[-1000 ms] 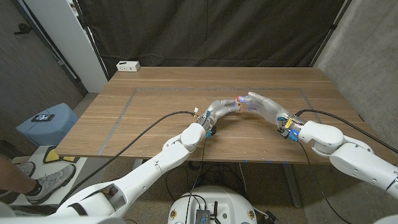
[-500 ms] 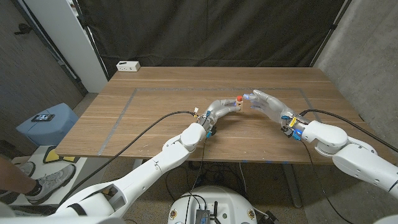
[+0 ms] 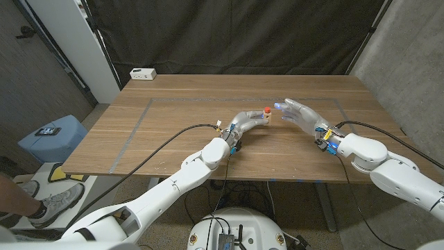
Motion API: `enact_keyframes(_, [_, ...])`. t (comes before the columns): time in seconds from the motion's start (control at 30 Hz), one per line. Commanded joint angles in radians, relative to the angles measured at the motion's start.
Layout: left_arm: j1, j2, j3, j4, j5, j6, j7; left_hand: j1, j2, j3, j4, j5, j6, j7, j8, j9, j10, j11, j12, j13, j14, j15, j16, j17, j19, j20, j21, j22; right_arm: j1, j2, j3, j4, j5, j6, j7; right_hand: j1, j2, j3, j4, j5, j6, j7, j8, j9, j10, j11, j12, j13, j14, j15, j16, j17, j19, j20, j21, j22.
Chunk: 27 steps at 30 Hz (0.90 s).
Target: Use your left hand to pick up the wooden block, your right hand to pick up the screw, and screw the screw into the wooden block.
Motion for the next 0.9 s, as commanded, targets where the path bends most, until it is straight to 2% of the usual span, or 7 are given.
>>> enact_keyframes(0.03, [-0.002,-0.005,0.005,0.004,0.003,-0.001,-0.004,-0.008,0.004,0.003,0.002,0.006,0.006,-0.001,0.006,0.003,-0.007,0.001,0.001,-0.001,-0.004,-0.078,0.005,0.004,-0.005,0.005,0.003,0.005,0.027,0.017,-0.021,0.034,-0.009,0.005,0.012,0.005,-0.004,0.0,-0.001,0.003,-0.019,-0.007,-0.003,0.001,-0.103,0.009,-0.005,0.003,-0.13,0.005,0.003,0.002,0.002,0.005,0.006,0.004])
enact_keyframes(0.3, [-0.002,-0.004,0.007,0.002,0.005,-0.001,-0.006,-0.009,0.005,0.003,0.002,0.006,0.007,-0.002,0.006,0.003,-0.007,0.001,0.001,-0.001,-0.004,-0.078,0.005,0.004,-0.005,0.005,0.003,0.005,0.059,0.029,-0.047,0.054,-0.016,0.004,0.034,0.002,-0.005,-0.001,0.0,0.003,-0.051,-0.015,-0.008,0.001,-0.118,0.006,-0.008,0.003,-0.14,0.006,0.0,0.003,-0.005,0.011,0.004,0.004])
enact_keyframes(0.9, [0.011,0.003,0.001,-0.014,0.006,-0.001,0.002,-0.008,0.007,0.003,0.003,0.007,0.007,0.001,0.006,0.003,-0.007,0.001,0.001,-0.001,-0.004,-0.077,0.006,0.005,-0.006,0.005,0.003,0.005,0.102,0.047,-0.086,0.074,-0.02,0.009,0.064,-0.001,-0.005,-0.003,0.002,0.003,-0.057,-0.023,-0.001,0.001,-0.124,0.004,-0.008,0.003,-0.142,0.007,0.001,0.004,-0.01,0.019,0.004,0.004])
